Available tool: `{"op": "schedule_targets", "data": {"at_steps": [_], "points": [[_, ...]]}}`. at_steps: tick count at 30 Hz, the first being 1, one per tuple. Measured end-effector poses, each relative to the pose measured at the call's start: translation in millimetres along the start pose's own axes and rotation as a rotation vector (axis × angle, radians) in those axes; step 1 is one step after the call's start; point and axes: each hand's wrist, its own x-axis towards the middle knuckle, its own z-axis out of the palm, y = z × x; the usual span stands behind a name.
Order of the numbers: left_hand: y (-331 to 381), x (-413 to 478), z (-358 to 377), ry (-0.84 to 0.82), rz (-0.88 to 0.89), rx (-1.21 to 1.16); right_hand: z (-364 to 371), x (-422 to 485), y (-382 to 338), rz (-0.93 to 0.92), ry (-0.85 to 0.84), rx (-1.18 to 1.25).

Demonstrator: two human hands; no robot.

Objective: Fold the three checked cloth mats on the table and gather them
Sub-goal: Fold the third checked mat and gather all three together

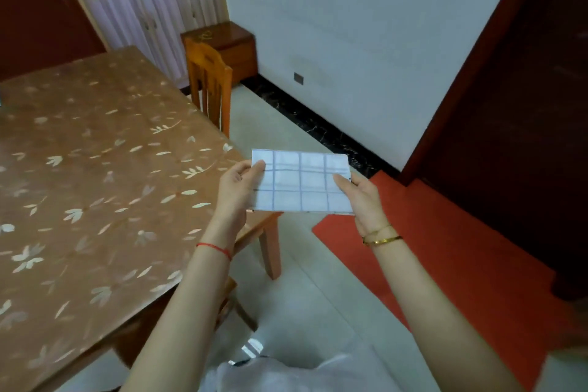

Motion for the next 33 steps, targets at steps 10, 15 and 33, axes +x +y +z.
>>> {"op": "schedule_targets", "data": {"at_steps": [10,15,33], "points": [[17.4,20.0,129.0,-0.097,0.077,0.064,-112.2,22.9,-42.6,-0.095,0.176,-0.065],[14.2,52.2,172.6,-0.123,0.078,0.119,-139.7,52.7,-44.9,-0.116,0.236,-0.090],[42.0,288.3,277.3,-0.160,-0.007,0.045,-163.5,320.7,-95.3,-0.048,0.221,-0.094]]}}
